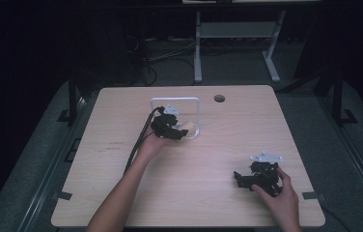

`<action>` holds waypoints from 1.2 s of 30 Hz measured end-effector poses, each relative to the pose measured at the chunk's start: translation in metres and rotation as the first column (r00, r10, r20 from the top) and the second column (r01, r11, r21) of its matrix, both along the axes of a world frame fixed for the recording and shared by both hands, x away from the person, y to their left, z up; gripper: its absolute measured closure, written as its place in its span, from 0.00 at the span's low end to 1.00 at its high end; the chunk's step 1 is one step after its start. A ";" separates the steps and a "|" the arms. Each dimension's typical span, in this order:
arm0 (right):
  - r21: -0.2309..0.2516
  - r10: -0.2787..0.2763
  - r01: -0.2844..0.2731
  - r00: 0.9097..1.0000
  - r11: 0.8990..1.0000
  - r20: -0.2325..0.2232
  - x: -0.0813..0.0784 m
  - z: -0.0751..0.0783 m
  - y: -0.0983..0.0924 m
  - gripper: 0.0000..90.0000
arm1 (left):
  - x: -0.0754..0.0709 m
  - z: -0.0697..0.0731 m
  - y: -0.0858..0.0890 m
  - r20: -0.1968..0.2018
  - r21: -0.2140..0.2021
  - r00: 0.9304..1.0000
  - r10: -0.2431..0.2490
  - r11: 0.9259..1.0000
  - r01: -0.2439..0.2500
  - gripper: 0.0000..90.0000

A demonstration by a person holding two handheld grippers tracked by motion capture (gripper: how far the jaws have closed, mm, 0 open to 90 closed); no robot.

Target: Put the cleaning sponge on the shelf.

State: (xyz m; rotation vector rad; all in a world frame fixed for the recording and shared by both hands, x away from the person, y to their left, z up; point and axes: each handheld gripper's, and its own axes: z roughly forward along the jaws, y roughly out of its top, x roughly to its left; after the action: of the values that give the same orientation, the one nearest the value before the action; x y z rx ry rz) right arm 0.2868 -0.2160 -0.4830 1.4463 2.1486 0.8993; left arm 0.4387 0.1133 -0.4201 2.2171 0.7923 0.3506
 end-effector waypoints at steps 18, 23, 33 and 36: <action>0.000 0.000 0.000 1.000 1.000 0.000 0.000 0.000 0.000 0.01 | -0.034 -0.005 0.009 -0.092 -0.045 0.989 -0.114 0.993 0.110 1.00; 0.000 0.000 0.000 1.000 1.000 0.000 0.000 0.000 0.000 0.01 | -0.036 -0.015 0.005 -0.096 -0.036 0.988 -0.119 0.993 0.116 1.00; 0.000 0.000 0.000 1.000 1.000 0.000 0.000 0.000 0.000 0.01 | -0.028 -0.034 0.001 -0.100 -0.032 0.992 -0.083 0.996 0.080 1.00; 0.000 0.000 0.000 1.000 1.000 0.000 0.000 0.000 0.000 0.01 | -0.027 -0.037 0.004 -0.100 -0.029 0.993 -0.068 0.997 0.065 1.00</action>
State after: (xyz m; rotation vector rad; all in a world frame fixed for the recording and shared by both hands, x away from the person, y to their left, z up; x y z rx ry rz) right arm 0.2868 -0.2160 -0.4830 1.4466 2.1486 0.8991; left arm 0.4122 0.1171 -0.4570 2.2457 0.7699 0.1960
